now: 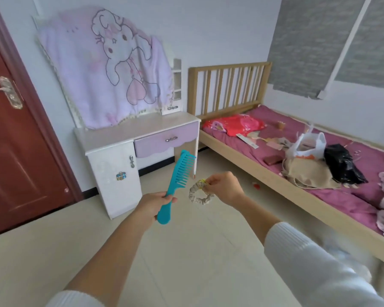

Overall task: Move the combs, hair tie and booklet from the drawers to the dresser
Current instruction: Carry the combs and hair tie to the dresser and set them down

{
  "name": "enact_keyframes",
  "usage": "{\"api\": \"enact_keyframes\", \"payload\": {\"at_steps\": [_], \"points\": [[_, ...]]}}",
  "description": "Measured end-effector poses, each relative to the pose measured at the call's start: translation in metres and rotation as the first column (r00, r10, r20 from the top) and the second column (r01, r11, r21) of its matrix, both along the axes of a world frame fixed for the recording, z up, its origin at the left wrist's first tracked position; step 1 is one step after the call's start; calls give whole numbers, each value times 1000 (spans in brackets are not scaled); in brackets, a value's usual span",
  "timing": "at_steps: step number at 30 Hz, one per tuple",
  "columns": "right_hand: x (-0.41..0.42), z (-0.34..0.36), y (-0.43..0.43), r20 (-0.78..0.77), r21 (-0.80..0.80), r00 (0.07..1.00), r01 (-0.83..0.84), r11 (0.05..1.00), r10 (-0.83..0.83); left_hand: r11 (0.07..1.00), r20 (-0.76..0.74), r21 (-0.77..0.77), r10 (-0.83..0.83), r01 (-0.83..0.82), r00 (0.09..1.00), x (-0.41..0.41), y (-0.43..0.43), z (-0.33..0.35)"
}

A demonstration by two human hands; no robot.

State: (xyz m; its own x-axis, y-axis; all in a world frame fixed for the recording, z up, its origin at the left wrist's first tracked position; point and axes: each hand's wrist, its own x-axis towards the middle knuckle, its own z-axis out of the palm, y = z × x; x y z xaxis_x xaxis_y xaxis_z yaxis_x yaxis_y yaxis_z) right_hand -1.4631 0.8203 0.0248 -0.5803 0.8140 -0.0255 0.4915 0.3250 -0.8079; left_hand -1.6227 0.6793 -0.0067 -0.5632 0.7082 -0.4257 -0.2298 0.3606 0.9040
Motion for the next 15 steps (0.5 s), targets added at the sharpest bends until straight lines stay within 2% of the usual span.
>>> {"api": "enact_keyframes", "payload": {"at_steps": [8,15], "points": [[-218,-11,108,0,-20,992,-123,992,123,981,102,27,188,-192,977,-193,89,-6],[-413,-36,198,-21,-83,992,-127,988,126,970,155,32,234,-242,960,-380,168,-27]]}}
